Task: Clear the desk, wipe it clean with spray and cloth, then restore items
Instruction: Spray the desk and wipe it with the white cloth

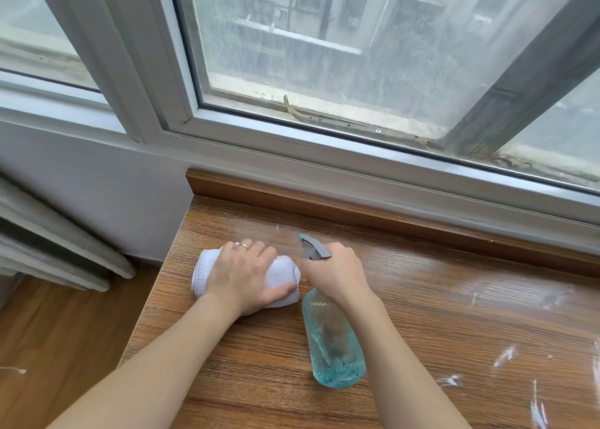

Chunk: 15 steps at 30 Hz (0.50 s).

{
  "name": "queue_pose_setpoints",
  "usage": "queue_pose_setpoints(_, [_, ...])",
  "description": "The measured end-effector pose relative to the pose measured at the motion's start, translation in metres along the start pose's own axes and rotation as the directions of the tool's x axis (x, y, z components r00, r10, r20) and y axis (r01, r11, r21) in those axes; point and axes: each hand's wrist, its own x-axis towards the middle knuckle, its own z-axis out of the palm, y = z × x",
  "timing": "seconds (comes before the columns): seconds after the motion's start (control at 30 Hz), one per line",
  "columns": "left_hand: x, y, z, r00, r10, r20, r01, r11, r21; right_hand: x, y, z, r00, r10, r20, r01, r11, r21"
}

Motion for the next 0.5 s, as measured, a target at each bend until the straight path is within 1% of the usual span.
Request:
queue_pose_setpoints(0.07, [0.006, -0.002, 0.001, 1.0, 0.014, -0.01, -0.014, 1.0, -0.002, 0.0, 0.003, -0.007, 1.0, 0.013, -0.015, -0.012, 0.999, 0.032])
queue_pose_setpoints(0.2, [0.028, -0.009, 0.006, 0.999, 0.032, -0.006, -0.032, 0.999, 0.011, -0.007, 0.011, -0.012, 0.999, -0.042, -0.035, 0.041, 0.999, -0.035])
queue_pose_setpoints(0.37, [0.073, -0.019, 0.012, 0.999, 0.054, 0.001, -0.054, 0.998, 0.019, -0.021, 0.021, -0.013, 0.994, -0.087, -0.061, 0.085, 0.996, -0.038])
queue_pose_setpoints(0.5, [0.082, -0.022, 0.018, 0.996, 0.085, -0.019, -0.085, 0.996, 0.013, -0.032, 0.027, -0.008, 0.994, -0.098, -0.05, 0.095, 0.994, -0.058])
